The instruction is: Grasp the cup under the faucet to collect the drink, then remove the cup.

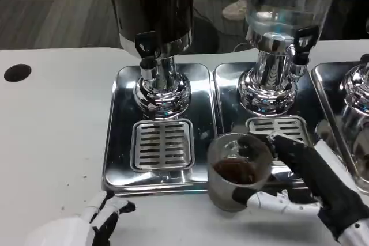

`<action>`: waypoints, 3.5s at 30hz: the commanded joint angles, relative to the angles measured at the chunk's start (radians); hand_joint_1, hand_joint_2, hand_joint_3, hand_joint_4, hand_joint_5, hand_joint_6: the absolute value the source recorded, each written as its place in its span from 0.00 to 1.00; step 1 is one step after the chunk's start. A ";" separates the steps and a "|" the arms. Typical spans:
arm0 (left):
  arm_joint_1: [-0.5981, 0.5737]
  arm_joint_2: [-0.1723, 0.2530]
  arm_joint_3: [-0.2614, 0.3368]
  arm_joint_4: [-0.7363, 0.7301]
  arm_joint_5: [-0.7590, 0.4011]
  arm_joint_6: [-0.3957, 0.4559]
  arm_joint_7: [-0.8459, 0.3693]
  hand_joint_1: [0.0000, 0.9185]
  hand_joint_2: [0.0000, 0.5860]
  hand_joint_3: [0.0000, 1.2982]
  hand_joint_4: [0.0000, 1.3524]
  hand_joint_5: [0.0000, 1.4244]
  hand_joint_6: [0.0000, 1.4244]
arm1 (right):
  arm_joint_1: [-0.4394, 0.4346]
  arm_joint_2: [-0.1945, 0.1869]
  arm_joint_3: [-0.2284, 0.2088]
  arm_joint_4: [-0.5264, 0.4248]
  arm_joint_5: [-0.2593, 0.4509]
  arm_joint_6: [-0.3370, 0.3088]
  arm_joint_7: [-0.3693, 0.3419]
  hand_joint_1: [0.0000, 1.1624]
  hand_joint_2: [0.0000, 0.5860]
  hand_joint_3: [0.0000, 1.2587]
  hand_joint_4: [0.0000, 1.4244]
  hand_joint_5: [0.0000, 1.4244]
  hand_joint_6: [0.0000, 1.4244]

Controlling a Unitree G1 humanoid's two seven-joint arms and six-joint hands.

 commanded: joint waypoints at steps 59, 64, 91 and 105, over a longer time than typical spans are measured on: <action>0.043 0.019 -0.096 -0.045 0.108 0.046 -0.014 0.00 0.10 0.22 0.08 0.15 0.30 | 0.088 -0.022 -0.081 0.380 -0.061 -0.587 -0.072 0.62 0.12 0.23 0.19 0.20 0.05; 0.043 0.021 -0.095 -0.041 0.106 0.046 -0.013 0.00 0.10 0.22 0.08 0.15 0.30 | 0.092 -0.029 -0.068 0.364 -0.054 -0.582 -0.061 0.60 0.12 0.15 0.12 0.16 0.02; 0.003 0.044 -0.052 -0.029 0.014 0.014 0.065 0.00 0.11 0.19 0.08 0.14 0.29 | 0.148 -0.119 -0.224 -0.081 0.236 -0.236 0.030 0.37 0.89 0.19 0.06 0.04 0.00; -0.084 0.050 0.007 0.005 0.119 0.004 0.152 0.00 0.10 0.07 0.00 0.03 0.14 | 0.057 -0.182 -0.256 0.134 -0.361 -0.236 -0.292 0.36 0.94 0.09 0.00 0.00 0.00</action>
